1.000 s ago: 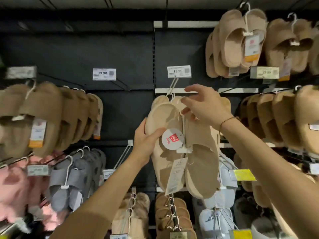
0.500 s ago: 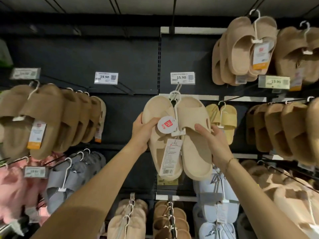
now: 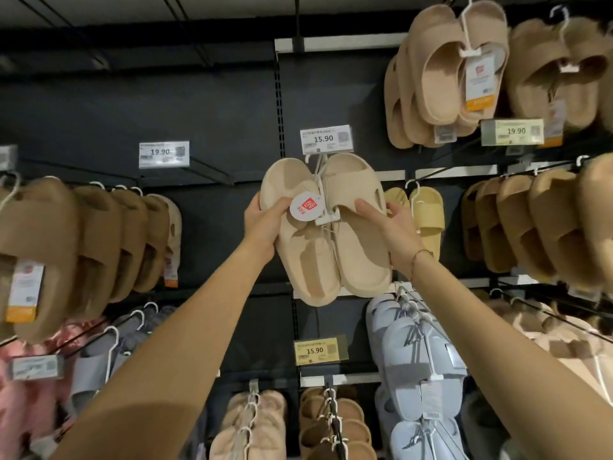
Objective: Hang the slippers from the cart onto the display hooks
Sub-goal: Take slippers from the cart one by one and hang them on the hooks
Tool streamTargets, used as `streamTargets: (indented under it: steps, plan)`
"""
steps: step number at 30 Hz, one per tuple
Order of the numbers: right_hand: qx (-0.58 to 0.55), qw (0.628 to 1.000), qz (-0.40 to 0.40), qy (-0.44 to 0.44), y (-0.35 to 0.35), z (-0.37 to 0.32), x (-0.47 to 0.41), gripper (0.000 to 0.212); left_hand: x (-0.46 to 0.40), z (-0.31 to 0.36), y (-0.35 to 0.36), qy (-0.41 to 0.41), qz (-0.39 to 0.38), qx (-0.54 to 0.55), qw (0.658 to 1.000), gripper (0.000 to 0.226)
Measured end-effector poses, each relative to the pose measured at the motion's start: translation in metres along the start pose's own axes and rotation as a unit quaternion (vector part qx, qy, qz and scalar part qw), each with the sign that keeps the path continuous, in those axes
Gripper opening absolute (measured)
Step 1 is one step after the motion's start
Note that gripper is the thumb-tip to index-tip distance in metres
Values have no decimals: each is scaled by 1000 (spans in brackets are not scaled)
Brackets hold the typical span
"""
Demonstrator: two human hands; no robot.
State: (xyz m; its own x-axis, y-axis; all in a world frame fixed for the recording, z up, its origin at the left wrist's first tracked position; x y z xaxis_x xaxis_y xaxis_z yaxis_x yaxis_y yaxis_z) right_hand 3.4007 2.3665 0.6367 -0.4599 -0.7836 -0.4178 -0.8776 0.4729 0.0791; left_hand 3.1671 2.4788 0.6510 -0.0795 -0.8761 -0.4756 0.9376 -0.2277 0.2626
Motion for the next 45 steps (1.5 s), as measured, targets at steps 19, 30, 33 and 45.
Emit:
streamTargets:
  steps: [19,30,33,45]
  plan:
    - [203,977,15,59,13,107,-91,62,-71,-127,-4,-78,42,-177,980,63]
    - [698,710,-40,86,-125,113,38,42,116,-90,191,271,-343,-487,756,20]
    - [737,656,-35,161,-206,124,114,40,202,-158,251,214,-504,-519,656,38]
    - [712,562,135,398,-468,126,452,52,549,-246,421,258,-667,-367,595,52]
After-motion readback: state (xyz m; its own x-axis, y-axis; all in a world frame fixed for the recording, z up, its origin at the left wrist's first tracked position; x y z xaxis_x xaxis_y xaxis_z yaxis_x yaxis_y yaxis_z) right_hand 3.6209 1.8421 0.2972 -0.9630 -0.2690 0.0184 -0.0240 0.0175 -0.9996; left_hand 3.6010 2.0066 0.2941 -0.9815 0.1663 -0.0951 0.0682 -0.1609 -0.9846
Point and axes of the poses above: each hand's wrist, its own x-axis away from the middle knuckle, its own y-axis out of the palm, z = x × y, the point moved 9 cm from there along -x, towards the middle knuckle, and after that the axes turned 5 degrees about y, right-handed, at the moved point
